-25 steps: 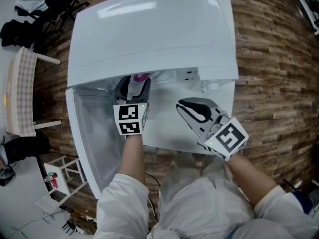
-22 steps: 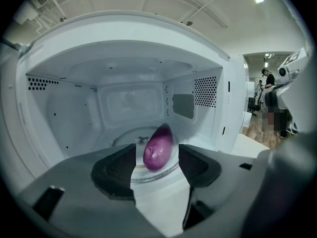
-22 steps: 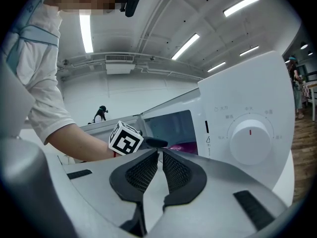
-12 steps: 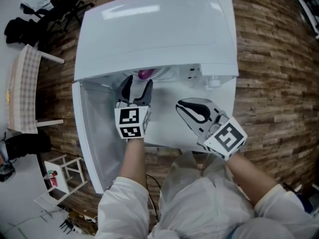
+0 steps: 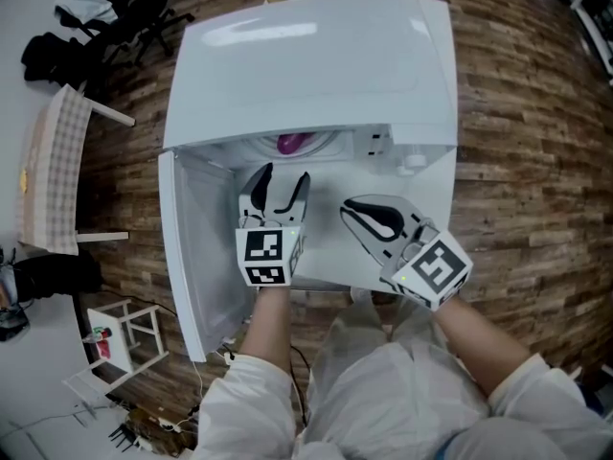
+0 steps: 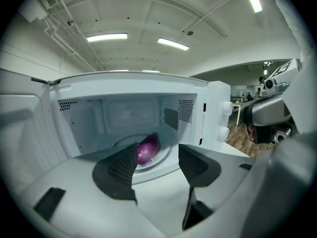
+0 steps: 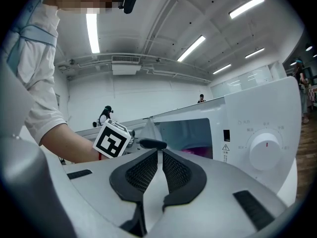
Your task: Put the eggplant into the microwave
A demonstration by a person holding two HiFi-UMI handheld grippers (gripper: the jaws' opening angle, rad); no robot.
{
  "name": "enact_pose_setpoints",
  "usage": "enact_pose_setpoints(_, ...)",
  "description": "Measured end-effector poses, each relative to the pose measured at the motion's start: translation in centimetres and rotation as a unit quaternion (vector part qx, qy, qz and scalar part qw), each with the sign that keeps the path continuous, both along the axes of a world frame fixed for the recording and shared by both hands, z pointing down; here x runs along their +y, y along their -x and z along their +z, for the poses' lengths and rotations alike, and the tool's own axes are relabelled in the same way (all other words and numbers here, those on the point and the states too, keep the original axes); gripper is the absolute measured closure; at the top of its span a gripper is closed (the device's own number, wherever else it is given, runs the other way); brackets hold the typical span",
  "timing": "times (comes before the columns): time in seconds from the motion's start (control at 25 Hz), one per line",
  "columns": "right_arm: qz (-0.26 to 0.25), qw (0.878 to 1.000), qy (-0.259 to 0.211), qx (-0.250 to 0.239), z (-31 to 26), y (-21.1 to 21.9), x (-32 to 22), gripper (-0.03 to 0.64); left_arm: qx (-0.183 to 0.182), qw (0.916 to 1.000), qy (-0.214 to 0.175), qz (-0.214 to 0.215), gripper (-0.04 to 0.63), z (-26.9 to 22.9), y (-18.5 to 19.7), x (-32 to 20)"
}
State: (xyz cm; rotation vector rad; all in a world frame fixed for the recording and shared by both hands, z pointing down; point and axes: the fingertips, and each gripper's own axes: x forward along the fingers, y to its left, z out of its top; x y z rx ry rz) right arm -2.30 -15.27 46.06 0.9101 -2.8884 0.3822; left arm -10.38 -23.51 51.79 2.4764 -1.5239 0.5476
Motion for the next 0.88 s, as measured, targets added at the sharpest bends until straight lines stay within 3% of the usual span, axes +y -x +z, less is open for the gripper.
enact_pose_setpoints(0.48,0.0,1.0,-0.014,0.002,-1.2,-0.1,1.3,0.58,0.025,0.9991,-0.029,0.017,0.37,-3.1,-1.3,3.3)
enact_pose_setpoints(0.88,0.001,1.0,-0.022,0.016,-1.6,-0.5,3.4,0.58,0.049,0.9974,-0.046,0.024,0.513,-5.4,-1.3,6.9)
